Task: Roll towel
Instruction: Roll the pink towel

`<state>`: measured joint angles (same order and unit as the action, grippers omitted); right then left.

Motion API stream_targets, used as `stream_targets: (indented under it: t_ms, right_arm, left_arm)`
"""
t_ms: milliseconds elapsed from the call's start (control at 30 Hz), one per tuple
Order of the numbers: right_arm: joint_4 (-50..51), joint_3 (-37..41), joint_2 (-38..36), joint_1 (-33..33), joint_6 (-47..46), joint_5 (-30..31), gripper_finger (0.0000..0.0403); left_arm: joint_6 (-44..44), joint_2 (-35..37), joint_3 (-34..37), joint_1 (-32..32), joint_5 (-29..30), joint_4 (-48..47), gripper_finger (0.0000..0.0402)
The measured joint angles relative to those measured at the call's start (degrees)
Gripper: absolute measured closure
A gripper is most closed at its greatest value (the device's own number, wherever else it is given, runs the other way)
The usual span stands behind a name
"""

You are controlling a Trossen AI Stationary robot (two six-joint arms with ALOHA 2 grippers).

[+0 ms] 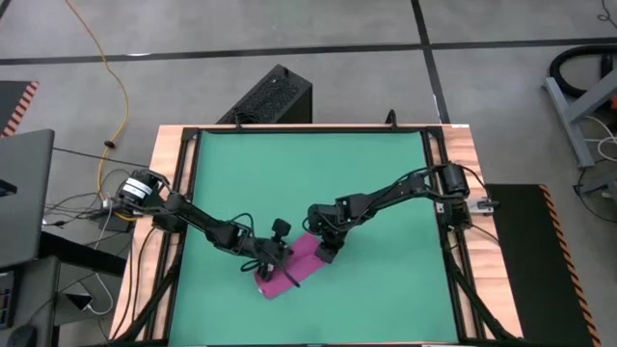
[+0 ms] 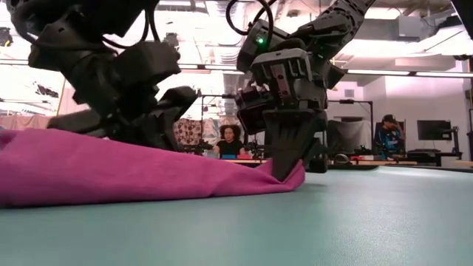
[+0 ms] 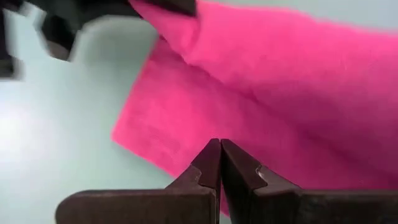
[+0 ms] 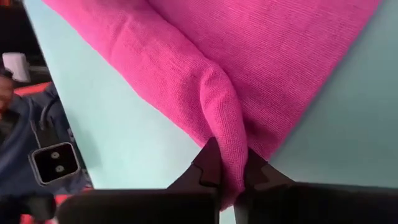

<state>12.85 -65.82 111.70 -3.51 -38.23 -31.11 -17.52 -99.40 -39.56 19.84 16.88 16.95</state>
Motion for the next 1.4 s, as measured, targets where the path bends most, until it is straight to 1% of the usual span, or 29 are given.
stream_targets:
  t_ms: [133, 233, 333, 467, 567, 667, 800, 967, 1100, 1267, 1400]
  right_arm:
    - [-2.66, 0.0, 0.0, 0.03, 1.21, 0.37, 0.034]
    - [-2.44, -0.22, 0.01, 0.33, 2.0, 0.41, 0.0323]
    - [-2.51, -0.99, 0.02, 0.23, 3.3, 1.71, 0.031]
    - [-2.21, -2.93, 0.02, 0.13, 7.99, 1.9, 0.0286]
    - [-0.65, -5.31, -0.33, 0.13, 11.59, 1.93, 0.0262]
    - [0.7, -7.59, -0.55, -0.03, 15.78, 3.19, 0.0235]
    - [1.61, -8.94, -0.55, -0.86, 19.7, 3.7, 0.0206]
    - [5.57, -8.92, -0.45, -1.47, 20.13, 8.27, 0.0201]
    - [5.69, -8.92, 0.11, -1.26, 20.89, 14.1, 0.0204]
    - [3.98, -8.92, 0.07, -0.32, 24.14, 15.08, 0.0204]
    - [2.33, -8.92, 0.08, 0.82, 24.75, 17.24, 0.0204]
  left_arm:
    - [1.69, -0.08, -0.03, -0.22, -0.84, -1.54, 0.0401]
    - [1.5, -0.08, -0.03, -0.22, -0.97, -1.17, 0.0402]
    - [0.81, -0.08, -0.01, -0.22, -1.05, -0.96, 0.0401]
    - [0.61, -0.08, -0.01, -0.26, -1.09, -1.01, 0.0401]
    - [0.9, -0.08, 0.07, -0.75, -1.62, -1.05, 0.0401]
    - [1.27, -0.08, 0.49, -1.11, -2.13, -0.53, 0.0402]
    - [1.62, -0.01, 1.17, -1.33, -3.08, -0.05, 0.0401]
    - [1.64, -0.01, 1.17, -1.31, -2.97, 0.02, 0.0401]
    - [1.58, -0.01, 1.21, -1.31, -3.22, 1.42, 0.0401]
    - [1.64, -0.06, 1.22, -1.31, -4.3, 1.93, 0.0401]
    - [1.66, -0.1, 1.22, -1.29, -4.66, 3.17, 0.0401]
